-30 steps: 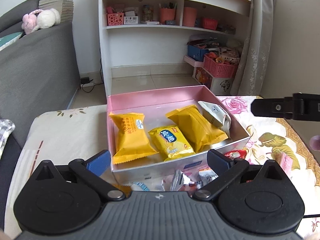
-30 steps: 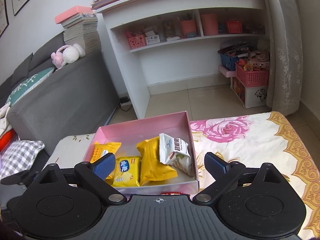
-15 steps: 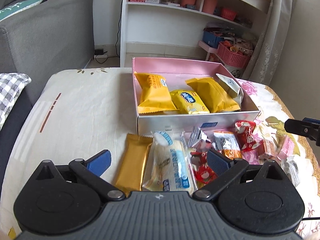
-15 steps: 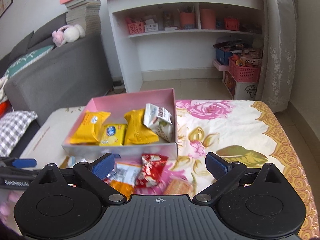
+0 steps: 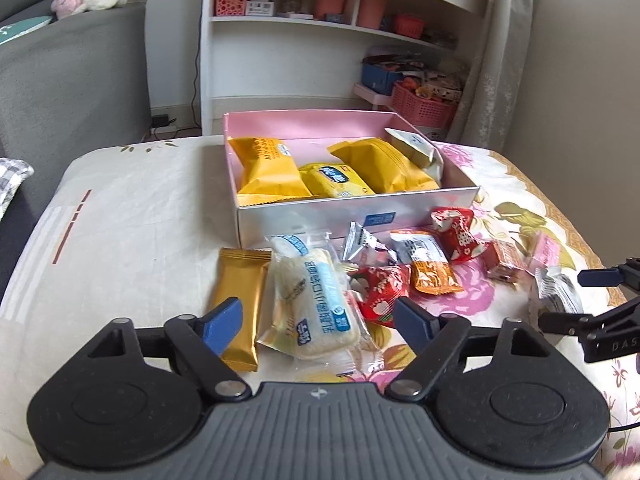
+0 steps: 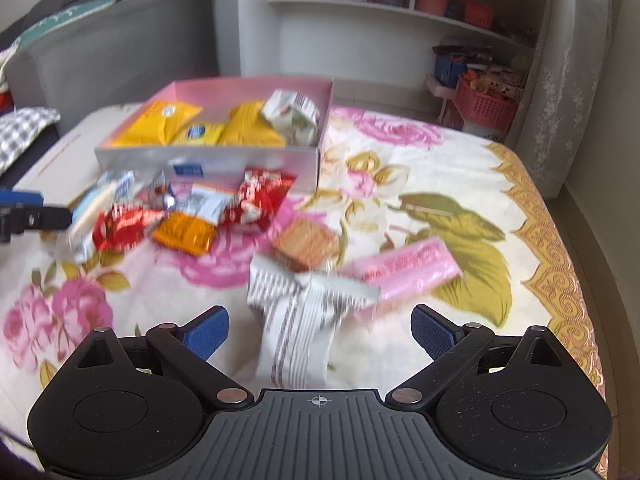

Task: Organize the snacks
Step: 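Withdraw both tools and move them over the remaining snacks, then grasp white milk-stick pack with left tool while right tool grasps white striped bag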

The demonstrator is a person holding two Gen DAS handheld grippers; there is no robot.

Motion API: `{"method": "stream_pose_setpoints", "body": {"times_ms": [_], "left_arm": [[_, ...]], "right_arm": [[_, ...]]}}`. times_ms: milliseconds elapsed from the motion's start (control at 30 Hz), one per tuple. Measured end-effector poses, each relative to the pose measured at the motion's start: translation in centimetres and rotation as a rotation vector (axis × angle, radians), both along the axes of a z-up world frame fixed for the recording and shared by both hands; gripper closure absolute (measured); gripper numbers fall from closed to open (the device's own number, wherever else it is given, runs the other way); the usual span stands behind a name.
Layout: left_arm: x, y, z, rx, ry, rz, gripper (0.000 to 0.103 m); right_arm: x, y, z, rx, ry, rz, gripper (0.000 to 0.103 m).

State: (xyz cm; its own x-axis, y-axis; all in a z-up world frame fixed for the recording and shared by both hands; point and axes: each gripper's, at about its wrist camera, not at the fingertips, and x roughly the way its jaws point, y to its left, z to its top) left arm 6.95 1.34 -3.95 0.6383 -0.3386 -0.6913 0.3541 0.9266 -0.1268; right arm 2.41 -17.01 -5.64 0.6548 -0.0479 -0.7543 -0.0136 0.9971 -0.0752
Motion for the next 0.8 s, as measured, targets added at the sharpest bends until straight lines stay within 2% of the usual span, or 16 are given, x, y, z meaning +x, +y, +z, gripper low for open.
{"method": "stream_pose_setpoints", "body": {"times_ms": [433,700,800], "left_arm": [[0.6,-0.2,-1.0,-0.013,0.055,0.003,0.061],[0.5,-0.7,-0.8,0.057,0.051,-0.009,0.072],[0.5,-0.8,-0.7,0.076,0.042,-0.015,0.071]], "right_arm": [[0.3,0.2,-0.7,0.001,0.051,-0.001,0.004],[0.3,-0.1,-0.9,-0.005,0.061,-0.026,0.004],[0.4,-0.4,-0.8,0.009,0.064,-0.037,0.006]]}}
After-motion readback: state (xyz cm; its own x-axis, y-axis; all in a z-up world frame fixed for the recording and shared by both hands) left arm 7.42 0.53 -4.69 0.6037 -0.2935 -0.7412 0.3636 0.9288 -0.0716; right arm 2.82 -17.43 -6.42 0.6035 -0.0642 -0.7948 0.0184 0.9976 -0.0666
